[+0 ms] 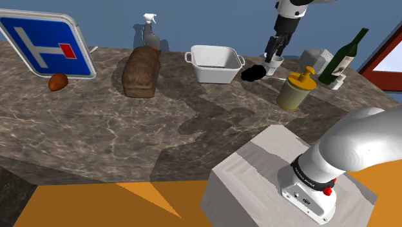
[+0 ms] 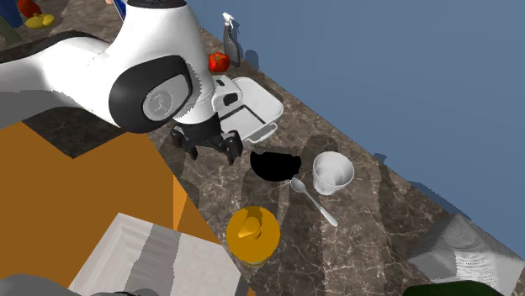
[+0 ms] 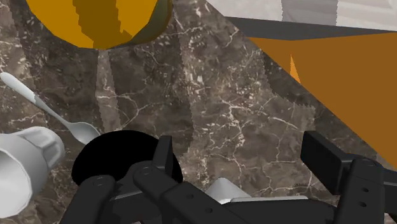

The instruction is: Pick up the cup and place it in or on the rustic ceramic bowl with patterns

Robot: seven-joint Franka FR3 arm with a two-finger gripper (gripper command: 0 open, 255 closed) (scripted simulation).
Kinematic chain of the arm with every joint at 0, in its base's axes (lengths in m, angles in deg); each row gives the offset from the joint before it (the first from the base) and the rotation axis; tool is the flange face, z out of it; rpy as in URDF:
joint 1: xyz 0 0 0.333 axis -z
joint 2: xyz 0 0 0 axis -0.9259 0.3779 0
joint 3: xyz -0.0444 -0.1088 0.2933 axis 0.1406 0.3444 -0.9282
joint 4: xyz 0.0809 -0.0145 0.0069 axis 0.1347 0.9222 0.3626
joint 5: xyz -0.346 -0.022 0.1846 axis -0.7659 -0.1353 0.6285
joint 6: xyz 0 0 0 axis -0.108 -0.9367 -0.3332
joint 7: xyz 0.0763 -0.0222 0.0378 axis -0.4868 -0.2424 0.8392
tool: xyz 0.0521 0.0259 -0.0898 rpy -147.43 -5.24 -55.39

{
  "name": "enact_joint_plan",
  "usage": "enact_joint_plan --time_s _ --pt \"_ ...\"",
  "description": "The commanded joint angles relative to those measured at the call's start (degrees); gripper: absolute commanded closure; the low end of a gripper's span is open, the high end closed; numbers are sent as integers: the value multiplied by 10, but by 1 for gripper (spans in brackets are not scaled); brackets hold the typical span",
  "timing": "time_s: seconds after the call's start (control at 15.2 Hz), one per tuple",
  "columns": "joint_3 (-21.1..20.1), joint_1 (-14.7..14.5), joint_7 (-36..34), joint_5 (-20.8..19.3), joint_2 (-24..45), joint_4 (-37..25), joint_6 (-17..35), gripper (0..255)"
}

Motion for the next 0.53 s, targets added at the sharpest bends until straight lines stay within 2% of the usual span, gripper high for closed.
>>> enact_joint_plan --time_s 0.0,0.46 --pt "12 4 11 -7 34 -14 25 0" --pt "58 22 59 -19 157 -69 108 0"
